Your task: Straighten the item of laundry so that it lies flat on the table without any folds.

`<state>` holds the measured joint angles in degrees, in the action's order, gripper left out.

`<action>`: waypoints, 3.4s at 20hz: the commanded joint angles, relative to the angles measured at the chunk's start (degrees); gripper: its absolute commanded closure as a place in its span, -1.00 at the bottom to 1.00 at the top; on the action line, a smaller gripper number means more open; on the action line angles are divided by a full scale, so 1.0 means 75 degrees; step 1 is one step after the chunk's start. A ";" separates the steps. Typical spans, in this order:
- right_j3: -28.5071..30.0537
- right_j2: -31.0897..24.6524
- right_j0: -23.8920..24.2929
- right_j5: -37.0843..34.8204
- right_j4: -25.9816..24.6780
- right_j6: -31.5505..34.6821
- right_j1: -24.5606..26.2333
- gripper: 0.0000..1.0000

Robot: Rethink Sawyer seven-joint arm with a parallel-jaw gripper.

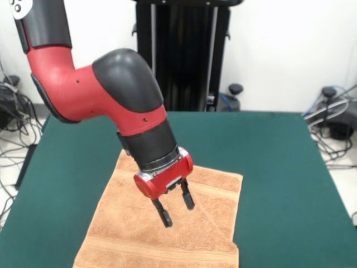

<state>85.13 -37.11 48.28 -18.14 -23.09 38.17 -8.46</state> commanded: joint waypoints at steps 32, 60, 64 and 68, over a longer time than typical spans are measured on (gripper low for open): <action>0.0528 0.1774 -0.1599 -0.1759 0.0521 0.2178 -0.1191 -1.00; 0.0954 0.2451 -0.2339 -0.0802 0.0844 0.2676 -0.1210 -1.00; 0.1119 0.2582 -0.2509 -0.0568 0.0955 0.2801 -0.1271 -1.00; 0.1324 0.2701 -0.2625 -0.0245 0.1041 0.2877 -0.1274 -1.00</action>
<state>89.97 -19.95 30.88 -24.78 -17.81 39.13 -18.47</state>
